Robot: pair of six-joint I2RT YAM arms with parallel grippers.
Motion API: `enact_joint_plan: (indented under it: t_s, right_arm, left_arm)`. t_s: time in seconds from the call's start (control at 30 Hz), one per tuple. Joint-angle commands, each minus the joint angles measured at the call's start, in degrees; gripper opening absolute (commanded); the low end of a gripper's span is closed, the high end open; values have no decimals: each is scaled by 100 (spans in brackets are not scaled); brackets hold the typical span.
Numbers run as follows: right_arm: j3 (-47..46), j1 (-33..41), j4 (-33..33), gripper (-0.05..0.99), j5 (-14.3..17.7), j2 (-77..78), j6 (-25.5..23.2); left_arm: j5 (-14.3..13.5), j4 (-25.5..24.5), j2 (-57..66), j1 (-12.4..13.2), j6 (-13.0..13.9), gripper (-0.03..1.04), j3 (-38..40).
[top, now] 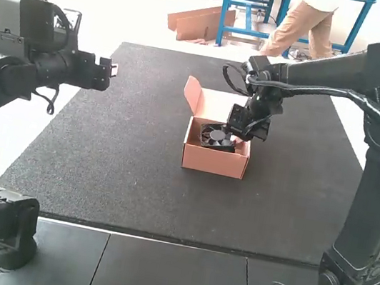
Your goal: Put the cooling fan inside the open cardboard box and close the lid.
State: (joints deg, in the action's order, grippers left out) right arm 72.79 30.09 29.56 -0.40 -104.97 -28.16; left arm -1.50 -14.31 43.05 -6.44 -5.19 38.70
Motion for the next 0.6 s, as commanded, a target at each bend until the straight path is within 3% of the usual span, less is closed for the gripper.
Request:
enact_joint_plan:
  t_s: [0.0, 0.07, 0.13, 0.17, 0.23, 0.33, 0.43, 0.57]
  right_arm:
    - [86, -64, -302, 14, 93, 82, 206]
    - [279, -47, -328, 47, -83, 91, 311]
    - [639, -64, -126, 81, -496, 117, 373]
    - [824, -73, 50, 89, -663, 117, 478]
    - [1264, -73, 480, 91, -1058, 170, 593]
    - [1773, -82, 920, 91, -1216, 460, 1217]
    - [1738, -222, 902, 91, -1085, 882, 1639]
    - [1097, -741, 445, 90, -504, 1523, 1946]
  left_arm:
    - [53, 42, -112, -7, 1, 97, 129]
    - [53, 59, -95, -15, 9, 97, 182]
    - [53, 77, -60, -15, 9, 97, 217]
    - [53, 95, -42, -24, 9, 97, 226]
    - [53, 130, 19, -24, 9, 97, 244]
    - [62, 174, 143, -24, 9, 97, 296]
    - [62, 209, 345, -24, 9, 97, 358]
    - [62, 226, 767, -24, 18, 97, 516]
